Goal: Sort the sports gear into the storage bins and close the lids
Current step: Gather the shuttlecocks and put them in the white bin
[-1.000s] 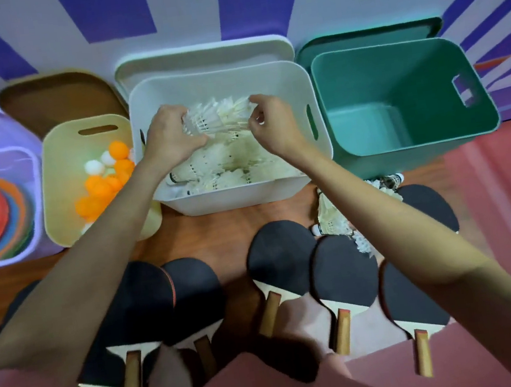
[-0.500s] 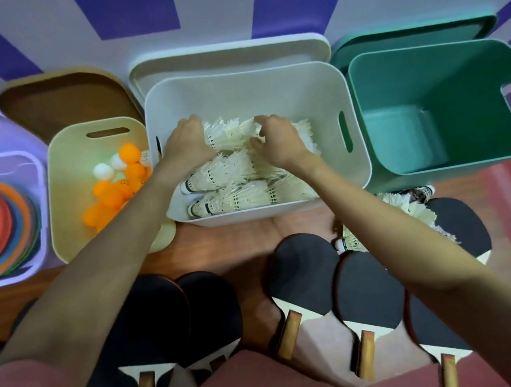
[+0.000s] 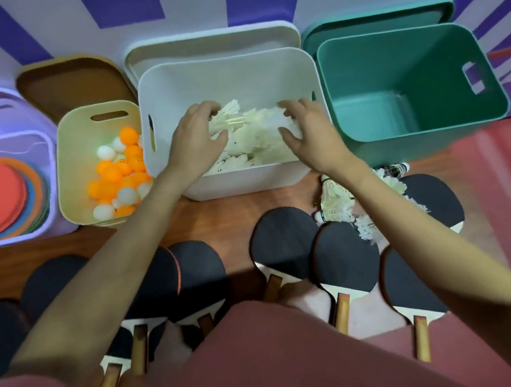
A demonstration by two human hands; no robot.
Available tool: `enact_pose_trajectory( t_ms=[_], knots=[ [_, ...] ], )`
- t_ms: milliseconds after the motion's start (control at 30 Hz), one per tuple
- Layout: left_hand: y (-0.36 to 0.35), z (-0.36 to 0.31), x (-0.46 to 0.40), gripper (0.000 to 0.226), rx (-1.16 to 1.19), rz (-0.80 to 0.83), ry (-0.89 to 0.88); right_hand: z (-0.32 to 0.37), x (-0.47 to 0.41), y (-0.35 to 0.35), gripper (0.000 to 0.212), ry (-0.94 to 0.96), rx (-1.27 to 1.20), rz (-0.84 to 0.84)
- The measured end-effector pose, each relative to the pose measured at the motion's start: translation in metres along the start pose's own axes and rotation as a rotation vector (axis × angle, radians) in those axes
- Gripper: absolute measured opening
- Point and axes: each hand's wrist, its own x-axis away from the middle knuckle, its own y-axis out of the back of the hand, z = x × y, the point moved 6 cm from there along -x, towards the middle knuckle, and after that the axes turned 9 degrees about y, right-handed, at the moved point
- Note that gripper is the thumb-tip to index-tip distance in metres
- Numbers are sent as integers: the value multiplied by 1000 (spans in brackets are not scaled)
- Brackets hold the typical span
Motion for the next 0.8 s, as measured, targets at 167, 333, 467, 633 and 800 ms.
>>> enact_pose_trajectory(
  t_ms=[167, 333, 467, 633, 800],
  knots=[
    [-11, -60, 54, 31, 212, -31, -182, -21, 73, 48, 34, -49, -33, -187],
    [-61, -86, 96, 28, 181, 83, -211, -54, 145, 54, 31, -146, -34, -177],
    [-115, -87, 113, 31, 34, 296, -225, -86, 186, 37, 31, -261, -26, -76],
    [-166, -92, 104, 41, -168, 462, -271, -99, 209, -5, 29, -329, -124, 89],
    [-198, -88, 80, 43, -167, 496, -233, -100, 203, -40, 14, -420, -155, 178]
  ],
)
